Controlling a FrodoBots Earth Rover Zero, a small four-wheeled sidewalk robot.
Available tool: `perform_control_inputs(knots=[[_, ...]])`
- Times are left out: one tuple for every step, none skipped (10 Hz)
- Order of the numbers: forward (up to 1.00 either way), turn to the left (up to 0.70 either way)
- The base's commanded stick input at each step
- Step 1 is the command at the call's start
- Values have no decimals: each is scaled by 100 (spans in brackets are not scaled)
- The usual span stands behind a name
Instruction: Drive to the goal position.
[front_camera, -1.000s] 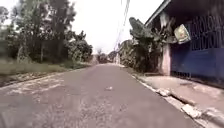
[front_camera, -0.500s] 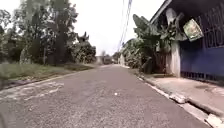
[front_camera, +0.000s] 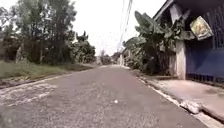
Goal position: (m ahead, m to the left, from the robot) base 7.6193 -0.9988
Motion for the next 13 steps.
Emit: perform_control_inputs(knots=[[70, 0], [70, 0], [70, 0], [70, 0], [70, 0], [70, 0], [70, 0], [70, 0], [70, 0], [70, 0], [70, 0], [70, 0], [70, 0]])
